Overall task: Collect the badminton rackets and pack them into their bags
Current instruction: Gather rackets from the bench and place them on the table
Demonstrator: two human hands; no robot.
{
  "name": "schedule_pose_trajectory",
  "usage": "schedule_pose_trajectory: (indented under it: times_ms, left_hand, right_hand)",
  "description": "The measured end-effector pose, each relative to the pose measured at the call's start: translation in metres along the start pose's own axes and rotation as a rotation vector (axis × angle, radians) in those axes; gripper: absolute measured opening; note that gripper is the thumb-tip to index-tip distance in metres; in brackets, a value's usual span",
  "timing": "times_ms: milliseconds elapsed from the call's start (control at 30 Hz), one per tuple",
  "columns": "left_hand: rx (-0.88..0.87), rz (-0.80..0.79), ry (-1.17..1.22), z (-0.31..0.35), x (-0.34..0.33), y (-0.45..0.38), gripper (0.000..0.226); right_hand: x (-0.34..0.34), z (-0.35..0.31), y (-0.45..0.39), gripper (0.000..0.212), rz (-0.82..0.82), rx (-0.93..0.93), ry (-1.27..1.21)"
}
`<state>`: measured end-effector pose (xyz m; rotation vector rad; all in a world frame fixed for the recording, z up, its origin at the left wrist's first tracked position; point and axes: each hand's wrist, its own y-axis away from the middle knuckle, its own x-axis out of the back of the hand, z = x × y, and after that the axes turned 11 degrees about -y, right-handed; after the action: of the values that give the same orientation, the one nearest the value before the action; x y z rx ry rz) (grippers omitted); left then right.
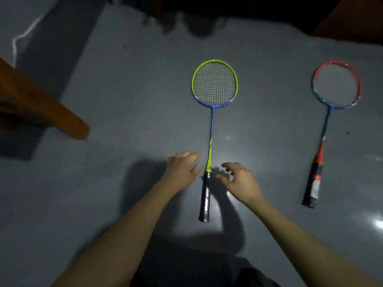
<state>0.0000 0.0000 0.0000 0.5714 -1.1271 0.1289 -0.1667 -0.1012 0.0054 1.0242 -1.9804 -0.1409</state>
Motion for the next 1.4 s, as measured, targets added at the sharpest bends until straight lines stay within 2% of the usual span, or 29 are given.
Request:
schedule_pose_trajectory:
  times_ms: [133,300,367,433,533,633,700,833,967,1067,1133,1233,1333,1400]
  left_hand:
    - [-0.013,0.083,0.020,-0.020,-0.066,-0.046,0.041]
    - [-0.028,0.132,0.026,-0.028,-0.106,-0.083,0.044]
    - [-0.011,0.163,0.034,-0.025,-0.113,-0.084,0.044]
    - [-0.006,0.177,0.071,-0.018,-0.114,-0.082,0.044]
    - [0.011,0.145,0.228,-0.004,-0.112,-0.081,0.049]
    - [0.024,0.219,0.565,0.028,-0.111,-0.082,0.064]
    - [0.001,0.291,0.641,0.054,-0.112,-0.083,0.066]
    - [-0.003,0.380,0.739,0.097,-0.106,-0.086,0.049]
    - [0.070,0.366,0.980,0.137,-0.103,-0.088,0.053]
    - [0.119,0.354,1.055,0.162,-0.113,-0.098,0.050]
    - [0.151,0.345,1.056,0.176,-0.121,-0.101,0.048]
    - [0.172,0.318,1.031,0.198,-0.134,-0.100,0.044]
    - [0.147,0.292,0.962,0.216,-0.146,-0.100,0.043]
    - [0.128,0.253,0.911,0.221,-0.154,-0.103,0.043]
  right_hand:
    - [-0.056,0.043,-0.046,0.050,0.013,0.085,0.166]
    - [-0.101,0.063,-0.074,0.059,0.241,0.152,0.183]
    - [-0.113,0.059,-0.074,0.048,0.278,0.151,0.137]
    - [-0.115,0.055,-0.069,0.027,0.274,0.117,0.025]
    - [-0.103,0.062,-0.056,0.011,0.312,0.113,-0.222]
    - [-0.079,0.078,-0.040,0.027,0.402,0.202,-0.410]
    - [-0.065,0.087,-0.028,0.035,0.405,0.244,-0.436]
    - [-0.042,0.103,-0.007,0.043,0.442,0.309,-0.450]
    - [-0.014,0.122,-0.004,0.046,0.414,0.372,-0.529]
    - [0.016,0.158,-0.003,0.036,0.412,0.395,-0.476]
    - [0.035,0.188,-0.004,0.038,0.556,0.318,-0.320]
    - [0.057,0.229,-0.010,0.048,0.755,0.041,-0.089]
    - [0.068,0.259,-0.016,0.056,0.736,-0.202,0.069]
    - [0.074,0.273,-0.020,0.067,0.681,-0.299,0.070]
